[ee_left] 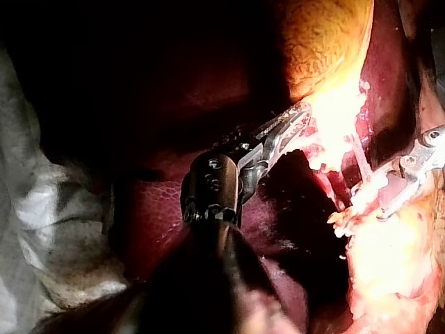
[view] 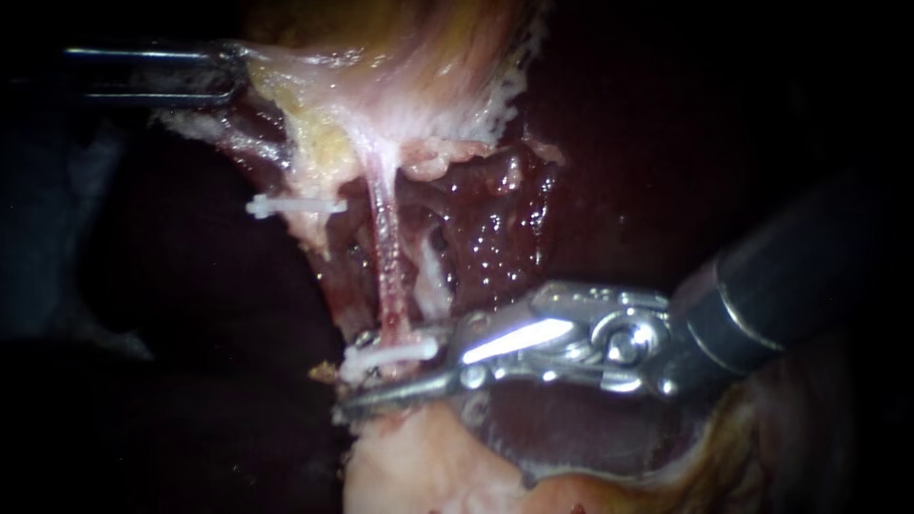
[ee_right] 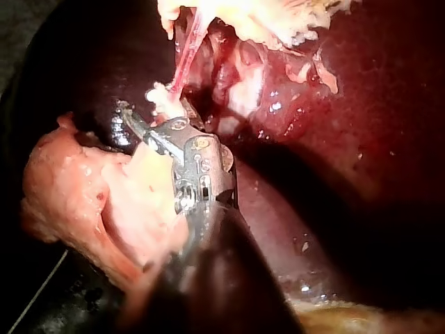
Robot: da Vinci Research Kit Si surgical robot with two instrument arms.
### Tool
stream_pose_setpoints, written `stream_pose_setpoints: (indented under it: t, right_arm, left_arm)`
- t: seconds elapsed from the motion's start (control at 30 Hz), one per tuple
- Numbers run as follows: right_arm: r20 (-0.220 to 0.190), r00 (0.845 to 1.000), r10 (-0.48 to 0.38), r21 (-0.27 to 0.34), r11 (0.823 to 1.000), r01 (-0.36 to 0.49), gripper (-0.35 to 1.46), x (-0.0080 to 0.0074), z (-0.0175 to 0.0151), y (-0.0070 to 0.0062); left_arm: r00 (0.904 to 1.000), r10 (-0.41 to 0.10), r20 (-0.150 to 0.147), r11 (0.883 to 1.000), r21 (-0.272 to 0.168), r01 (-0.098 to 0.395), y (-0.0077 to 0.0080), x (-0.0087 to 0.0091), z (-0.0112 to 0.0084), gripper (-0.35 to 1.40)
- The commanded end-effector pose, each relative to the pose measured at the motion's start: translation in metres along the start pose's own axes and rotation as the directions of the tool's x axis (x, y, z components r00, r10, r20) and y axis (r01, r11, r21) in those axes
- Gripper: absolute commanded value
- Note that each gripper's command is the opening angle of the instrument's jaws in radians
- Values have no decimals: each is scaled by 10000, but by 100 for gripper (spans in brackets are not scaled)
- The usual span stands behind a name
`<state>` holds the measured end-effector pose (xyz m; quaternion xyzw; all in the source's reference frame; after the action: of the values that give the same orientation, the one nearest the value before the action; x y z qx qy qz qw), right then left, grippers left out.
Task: Going back first clip right tube
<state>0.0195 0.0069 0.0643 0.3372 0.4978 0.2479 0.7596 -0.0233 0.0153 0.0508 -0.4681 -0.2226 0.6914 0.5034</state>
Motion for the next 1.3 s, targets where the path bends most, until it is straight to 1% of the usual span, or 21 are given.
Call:
stream_pose_setpoints:
  t: [0.03,0.1,0.17,0.23,0.37,0.5,0.6,0.63,0.73,0.83,0.87,0.93,0.97,1.07,1.23,1.3]
  right_arm:
    - [-6,9998,-211,-154,9997,211,49,0,-2,3]
    - [-17,9981,-611,-466,9971,609,50,-2,-9,9]
    - [-49,9963,-861,-675,9940,856,50,-4,-18,11]
    - [-73,9939,-1096,-895,9901,1085,50,-6,-30,10]
    - [-37,9857,-1683,-1098,9798,1669,50,-5,-59,6]
    - [47,9714,-2374,-1105,9653,2364,50,4,-98,1]
    - [122,9555,-2948,-1045,9499,2944,50,10,-129,-2]
    - [169,9511,-3084,-1028,9457,3085,50,11,-140,-3]
    - [432,9364,-3483,-1001,9311,3509,50,10,-159,-5]
    - [880,9224,-3762,-920,9189,3836,50,6,-168,-6]
    - [1091,9177,-3821,-878,9159,3918,50,4,-170,-6]
    - [1284,9080,-3988,-818,9082,4105,50,3,-173,-7]
    - [1318,9050,-4045,-800,9057,4164,50,2,-174,-7]
    - [1323,9023,-4103,-781,9032,4221,50,1,-175,-8]
    - [1334,8970,-4214,-757,8981,4332,50,1,-177,-8]
    - [1334,8969,-4215,-754,8981,4333,50,0,-177,-8]
  left_arm:
    - [10000,-1,-3,10000,2,1,0,0,0,-35]
    - [10000,0,-3,10000,2,0,0,0,0,-35]
    - [10000,0,-2,10000,1,0,0,0,0,-35]
    - [10000,0,-2,10000,0,0,0,0,0,-35]
    - [10000,1,-2,10000,0,-1,0,0,0,-35]
    - [10000,1,-2,10000,0,-1,0,0,0,-35]
    - [10000,1,-2,10000,0,-1,0,0,0,-35]
    - [10000,1,-2,10000,0,-1,0,-1,0,-35]
    - [10000,1,-4,10000,3,-1,0,-1,0,-35]
    - [10000,3,-7,10000,8,-3,0,-1,1,-35]
    - [10000,5,-11,10000,12,-5,0,-1,1,-35]
    - [10000,8,-15,10000,19,-8,0,-2,2,-35]
    - [10000,8,-4,10000,-3,-8,0,-2,3,-35]
    - [10000,7,-1,10000,-10,-7,1,-3,7,-35]
    - [10000,37,-28,10000,-45,-37,-1,-8,19,-35]
    - [10000,71,68,10000,-50,-70,-3,-12,26,-35]
